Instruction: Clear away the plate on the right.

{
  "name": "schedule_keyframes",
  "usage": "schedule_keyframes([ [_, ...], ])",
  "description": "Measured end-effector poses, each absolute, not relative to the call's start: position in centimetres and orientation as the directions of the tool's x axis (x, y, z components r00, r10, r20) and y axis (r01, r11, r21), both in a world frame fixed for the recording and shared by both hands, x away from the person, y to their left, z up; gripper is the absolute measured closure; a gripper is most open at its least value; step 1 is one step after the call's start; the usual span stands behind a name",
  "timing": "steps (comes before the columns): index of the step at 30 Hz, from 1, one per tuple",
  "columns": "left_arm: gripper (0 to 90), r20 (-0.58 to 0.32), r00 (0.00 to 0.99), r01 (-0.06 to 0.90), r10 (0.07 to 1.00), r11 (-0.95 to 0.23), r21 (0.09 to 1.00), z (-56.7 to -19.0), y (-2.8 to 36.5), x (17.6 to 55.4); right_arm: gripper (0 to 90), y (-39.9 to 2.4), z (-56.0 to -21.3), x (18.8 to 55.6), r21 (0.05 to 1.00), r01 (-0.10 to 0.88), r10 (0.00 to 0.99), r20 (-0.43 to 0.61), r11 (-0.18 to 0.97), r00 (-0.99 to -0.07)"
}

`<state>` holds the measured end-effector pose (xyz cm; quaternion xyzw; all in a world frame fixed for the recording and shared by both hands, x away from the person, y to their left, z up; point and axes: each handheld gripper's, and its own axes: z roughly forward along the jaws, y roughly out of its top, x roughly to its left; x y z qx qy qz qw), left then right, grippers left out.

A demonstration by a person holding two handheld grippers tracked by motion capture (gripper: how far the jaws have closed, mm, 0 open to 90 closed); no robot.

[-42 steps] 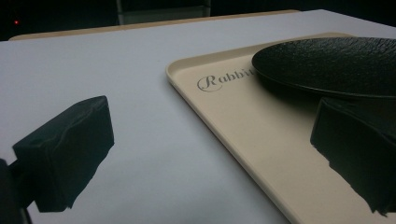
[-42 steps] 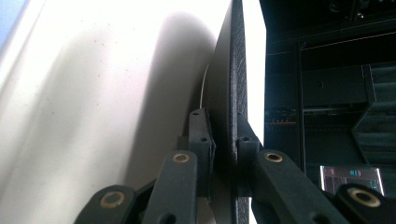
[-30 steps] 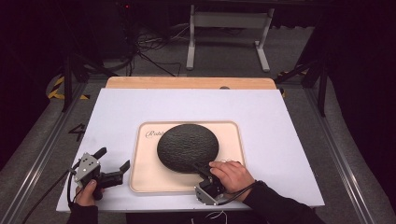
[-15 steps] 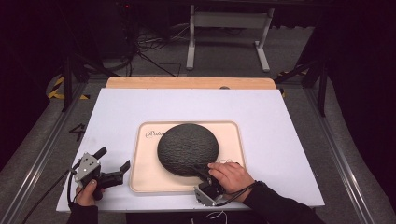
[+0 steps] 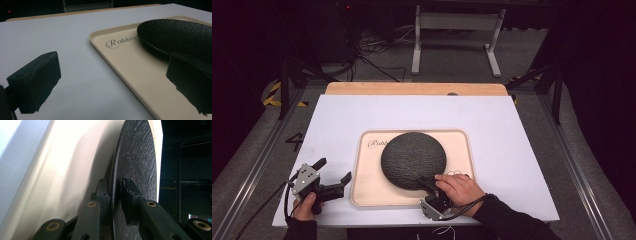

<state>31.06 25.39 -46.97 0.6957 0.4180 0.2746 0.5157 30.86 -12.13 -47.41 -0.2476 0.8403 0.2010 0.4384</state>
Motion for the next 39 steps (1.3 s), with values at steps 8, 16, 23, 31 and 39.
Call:
schedule_keyframes([
  [8, 0.5, -0.049, 0.499, 0.3, 0.865, -0.119, 0.947, -47.0, 25.4, 31.1, 73.0, -12.7, -46.9, 30.7, 0.115, -0.587, -0.257, -0.82, 0.801, -0.511],
  [16, 0.5, -0.049, 0.5, 0.299, 0.865, -0.119, 0.947, -47.0, 25.4, 31.1, 68.6, -13.0, -46.0, 30.2, 0.159, -0.59, -0.252, -0.794, 0.792, -0.553],
  [23, 0.4, -0.05, 0.499, 0.303, 0.865, -0.12, 0.945, -47.0, 25.4, 31.1, 66.0, -13.6, -45.0, 29.9, 0.253, -0.577, -0.202, -0.768, 0.776, -0.608],
  [31, 0.4, -0.05, 0.501, 0.303, 0.864, -0.121, 0.945, -47.0, 25.4, 31.1, 61.6, -14.3, -43.9, 30.5, 0.429, -0.507, -0.104, -0.679, 0.748, -0.727],
  [39, 0.5, -0.052, 0.502, 0.304, 0.863, -0.12, 0.945, -47.0, 25.4, 31.1, 56.0, -15.4, -42.6, 31.6, 0.648, -0.392, 0.025, -0.536, 0.653, -0.844],
])
